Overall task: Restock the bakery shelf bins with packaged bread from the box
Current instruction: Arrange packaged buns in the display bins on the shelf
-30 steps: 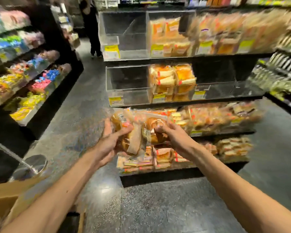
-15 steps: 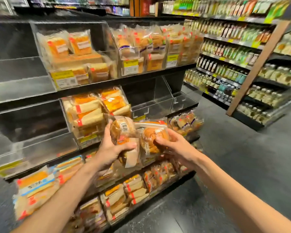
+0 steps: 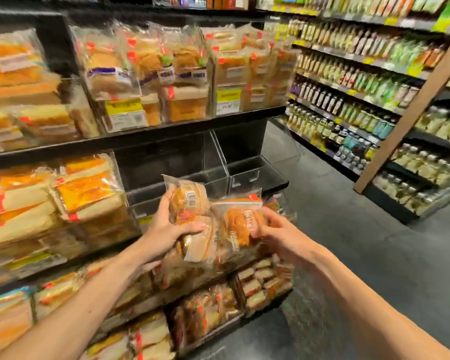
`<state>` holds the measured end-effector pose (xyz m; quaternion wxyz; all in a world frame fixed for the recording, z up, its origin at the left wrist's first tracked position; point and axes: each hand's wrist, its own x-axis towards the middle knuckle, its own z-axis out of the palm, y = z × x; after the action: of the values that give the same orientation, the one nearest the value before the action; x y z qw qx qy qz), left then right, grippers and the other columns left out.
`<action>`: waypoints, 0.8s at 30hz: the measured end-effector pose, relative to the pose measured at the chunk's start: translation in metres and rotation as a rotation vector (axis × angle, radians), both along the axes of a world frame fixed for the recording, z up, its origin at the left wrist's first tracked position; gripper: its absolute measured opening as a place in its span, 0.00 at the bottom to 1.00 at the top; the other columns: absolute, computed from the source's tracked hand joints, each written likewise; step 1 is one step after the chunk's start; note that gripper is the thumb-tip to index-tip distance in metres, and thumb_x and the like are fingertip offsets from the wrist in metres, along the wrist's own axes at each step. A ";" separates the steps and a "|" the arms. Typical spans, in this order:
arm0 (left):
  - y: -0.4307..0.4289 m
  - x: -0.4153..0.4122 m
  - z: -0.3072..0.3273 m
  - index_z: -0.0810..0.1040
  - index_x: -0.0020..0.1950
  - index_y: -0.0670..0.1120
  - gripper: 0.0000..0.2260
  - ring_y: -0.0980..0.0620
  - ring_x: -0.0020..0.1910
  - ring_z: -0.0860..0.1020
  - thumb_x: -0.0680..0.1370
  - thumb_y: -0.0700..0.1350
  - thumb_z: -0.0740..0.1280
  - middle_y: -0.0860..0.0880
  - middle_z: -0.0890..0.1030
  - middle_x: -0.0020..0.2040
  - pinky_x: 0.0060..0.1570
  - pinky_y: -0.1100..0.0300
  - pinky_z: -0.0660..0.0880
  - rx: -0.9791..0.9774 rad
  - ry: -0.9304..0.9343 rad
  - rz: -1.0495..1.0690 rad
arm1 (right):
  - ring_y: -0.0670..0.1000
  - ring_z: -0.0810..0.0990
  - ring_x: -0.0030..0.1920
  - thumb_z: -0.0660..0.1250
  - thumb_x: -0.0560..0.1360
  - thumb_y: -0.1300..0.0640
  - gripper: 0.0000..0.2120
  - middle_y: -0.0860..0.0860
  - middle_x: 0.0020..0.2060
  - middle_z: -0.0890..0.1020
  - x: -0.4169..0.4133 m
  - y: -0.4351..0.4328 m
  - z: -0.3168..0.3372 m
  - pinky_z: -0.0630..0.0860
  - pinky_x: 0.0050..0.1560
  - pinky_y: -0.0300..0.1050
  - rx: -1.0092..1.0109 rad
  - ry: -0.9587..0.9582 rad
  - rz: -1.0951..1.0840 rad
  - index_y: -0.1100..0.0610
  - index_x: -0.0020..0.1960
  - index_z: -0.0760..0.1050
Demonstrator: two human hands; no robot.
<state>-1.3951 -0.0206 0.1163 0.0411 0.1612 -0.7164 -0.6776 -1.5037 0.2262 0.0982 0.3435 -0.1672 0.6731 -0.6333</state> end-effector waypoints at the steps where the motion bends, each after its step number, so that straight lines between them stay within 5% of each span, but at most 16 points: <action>1: 0.011 -0.013 0.000 0.55 0.77 0.60 0.58 0.55 0.61 0.78 0.54 0.53 0.82 0.53 0.78 0.63 0.61 0.57 0.74 0.031 0.006 0.033 | 0.56 0.82 0.56 0.72 0.68 0.60 0.27 0.61 0.57 0.83 -0.018 0.008 0.002 0.77 0.58 0.48 0.007 0.016 0.039 0.54 0.67 0.74; 5: 0.049 -0.056 0.009 0.60 0.68 0.63 0.42 0.59 0.55 0.81 0.63 0.40 0.79 0.53 0.79 0.60 0.49 0.64 0.76 0.066 0.024 0.147 | 0.49 0.83 0.50 0.78 0.68 0.64 0.30 0.54 0.51 0.83 -0.082 0.031 0.009 0.79 0.50 0.42 0.058 0.027 0.091 0.58 0.67 0.69; 8: 0.060 -0.083 0.014 0.65 0.62 0.66 0.34 0.60 0.53 0.81 0.67 0.38 0.76 0.53 0.80 0.58 0.52 0.62 0.77 0.062 0.032 0.220 | 0.53 0.85 0.53 0.82 0.64 0.56 0.35 0.51 0.47 0.86 -0.123 0.034 0.011 0.79 0.59 0.54 0.073 0.005 0.140 0.56 0.65 0.69; 13: 0.053 -0.106 0.010 0.59 0.76 0.66 0.53 0.52 0.61 0.80 0.58 0.46 0.85 0.49 0.79 0.65 0.63 0.44 0.75 0.119 0.006 0.275 | 0.55 0.85 0.54 0.77 0.65 0.50 0.30 0.54 0.52 0.86 -0.157 0.018 0.016 0.79 0.60 0.58 0.028 -0.002 0.215 0.56 0.63 0.72; 20: 0.014 -0.098 0.014 0.56 0.78 0.63 0.56 0.53 0.61 0.79 0.58 0.47 0.85 0.50 0.78 0.65 0.65 0.46 0.74 0.079 -0.007 0.454 | 0.53 0.84 0.57 0.73 0.74 0.50 0.18 0.51 0.56 0.84 -0.174 -0.052 0.018 0.79 0.61 0.56 0.043 -0.011 0.315 0.51 0.62 0.77; 24: -0.019 -0.085 0.015 0.56 0.76 0.66 0.53 0.53 0.61 0.79 0.61 0.43 0.81 0.52 0.78 0.63 0.64 0.45 0.74 0.102 0.033 0.514 | 0.55 0.84 0.56 0.78 0.66 0.43 0.27 0.55 0.56 0.84 -0.175 -0.097 0.018 0.77 0.64 0.56 0.092 0.006 0.332 0.54 0.60 0.77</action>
<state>-1.4805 -0.0398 0.1311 0.2155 0.3286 -0.6159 -0.6828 -1.6790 0.1290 0.1159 0.4484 -0.2620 0.6658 -0.5358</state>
